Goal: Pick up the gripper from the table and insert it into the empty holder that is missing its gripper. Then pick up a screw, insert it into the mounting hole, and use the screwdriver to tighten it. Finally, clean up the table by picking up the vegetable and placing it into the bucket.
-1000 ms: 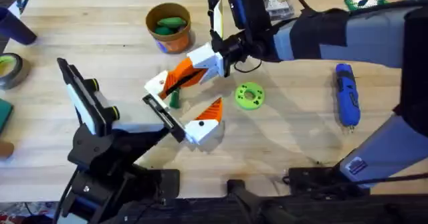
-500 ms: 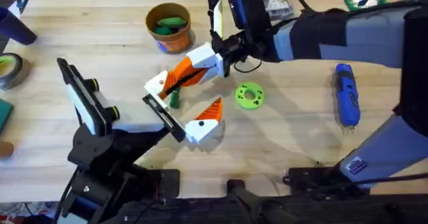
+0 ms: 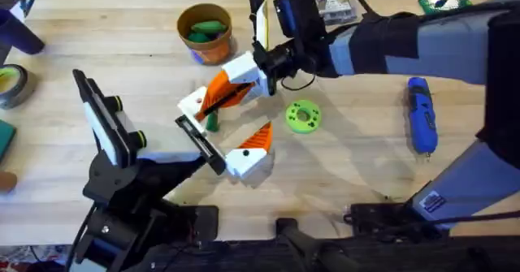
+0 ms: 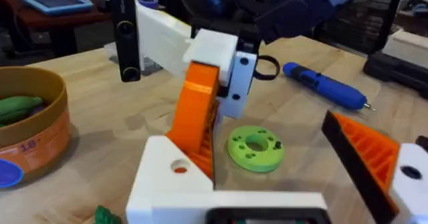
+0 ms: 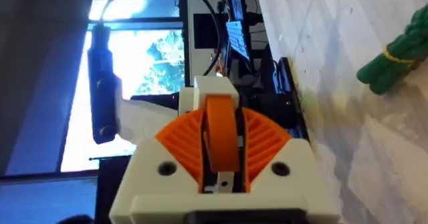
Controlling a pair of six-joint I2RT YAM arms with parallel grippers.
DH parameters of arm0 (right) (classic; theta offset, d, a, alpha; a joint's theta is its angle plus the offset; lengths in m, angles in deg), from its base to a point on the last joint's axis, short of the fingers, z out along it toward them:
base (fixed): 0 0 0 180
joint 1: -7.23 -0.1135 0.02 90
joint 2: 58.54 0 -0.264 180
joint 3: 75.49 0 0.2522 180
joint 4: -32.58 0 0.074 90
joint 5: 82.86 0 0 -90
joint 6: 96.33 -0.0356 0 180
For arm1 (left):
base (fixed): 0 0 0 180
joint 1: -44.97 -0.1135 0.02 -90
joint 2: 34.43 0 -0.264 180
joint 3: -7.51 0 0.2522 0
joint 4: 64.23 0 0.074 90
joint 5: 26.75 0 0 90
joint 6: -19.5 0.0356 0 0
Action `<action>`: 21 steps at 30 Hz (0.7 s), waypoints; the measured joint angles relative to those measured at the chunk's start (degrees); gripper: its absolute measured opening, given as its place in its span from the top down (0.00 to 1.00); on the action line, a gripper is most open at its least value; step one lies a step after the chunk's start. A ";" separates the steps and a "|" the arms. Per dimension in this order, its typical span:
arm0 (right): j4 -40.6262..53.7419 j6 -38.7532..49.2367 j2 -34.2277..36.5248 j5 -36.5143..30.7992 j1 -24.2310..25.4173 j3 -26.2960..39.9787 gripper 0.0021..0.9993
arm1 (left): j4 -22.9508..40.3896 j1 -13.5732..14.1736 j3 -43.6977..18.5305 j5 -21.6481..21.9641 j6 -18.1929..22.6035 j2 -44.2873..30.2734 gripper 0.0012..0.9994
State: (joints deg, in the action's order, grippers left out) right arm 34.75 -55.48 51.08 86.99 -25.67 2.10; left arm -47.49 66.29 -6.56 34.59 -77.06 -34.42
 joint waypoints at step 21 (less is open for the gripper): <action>0.09 0.31 0.50 -0.63 0.03 -0.04 0.52 | -0.06 0.00 0.00 0.00 0.72 0.00 0.01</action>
State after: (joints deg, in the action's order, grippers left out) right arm 34.84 -55.17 51.59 86.36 -25.64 2.06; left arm -47.56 66.29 -6.56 34.58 -76.34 -34.42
